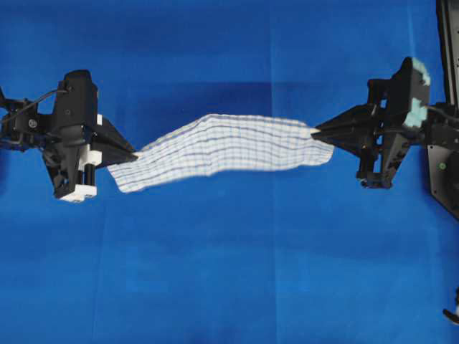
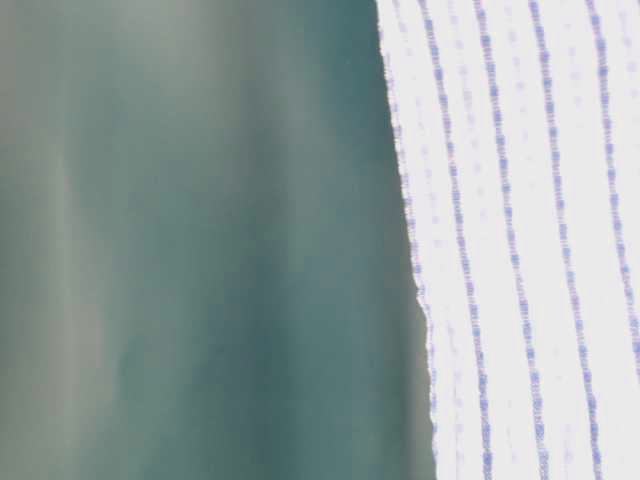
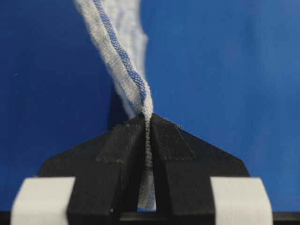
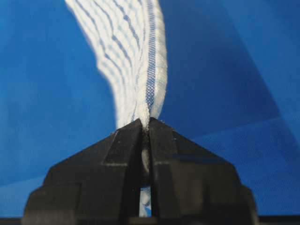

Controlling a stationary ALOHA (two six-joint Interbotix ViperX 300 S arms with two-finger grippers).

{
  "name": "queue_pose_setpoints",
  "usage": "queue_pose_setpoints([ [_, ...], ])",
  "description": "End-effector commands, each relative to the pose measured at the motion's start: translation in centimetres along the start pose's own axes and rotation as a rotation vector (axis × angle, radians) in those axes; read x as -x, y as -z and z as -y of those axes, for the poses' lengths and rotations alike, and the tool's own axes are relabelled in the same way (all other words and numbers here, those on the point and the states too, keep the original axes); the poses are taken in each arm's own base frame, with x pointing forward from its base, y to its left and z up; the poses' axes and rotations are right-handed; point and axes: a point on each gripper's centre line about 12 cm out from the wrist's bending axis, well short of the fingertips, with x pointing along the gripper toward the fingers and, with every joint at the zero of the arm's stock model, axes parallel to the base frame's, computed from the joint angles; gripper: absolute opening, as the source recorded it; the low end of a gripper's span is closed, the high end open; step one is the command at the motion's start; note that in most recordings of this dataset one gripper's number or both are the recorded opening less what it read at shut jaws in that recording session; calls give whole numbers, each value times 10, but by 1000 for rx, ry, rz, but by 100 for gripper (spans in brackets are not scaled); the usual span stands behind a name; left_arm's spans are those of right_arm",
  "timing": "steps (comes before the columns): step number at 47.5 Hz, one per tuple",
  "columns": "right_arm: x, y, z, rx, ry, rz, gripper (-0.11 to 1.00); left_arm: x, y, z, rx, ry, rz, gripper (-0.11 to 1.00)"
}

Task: Fold the blue towel.
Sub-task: 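Lift the folded strip and rotate it to lie vertically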

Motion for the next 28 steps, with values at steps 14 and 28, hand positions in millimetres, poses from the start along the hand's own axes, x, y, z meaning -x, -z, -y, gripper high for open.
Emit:
queue_pose_setpoints([
  [14, -4, -45, 18, -7, 84, 117, -4, -24, -69, 48, 24, 134, 253, 2],
  [28, -20, -77, 52, 11, 218, 149, -4, -71, -112, 67, 69, 164, 304, 2],
])
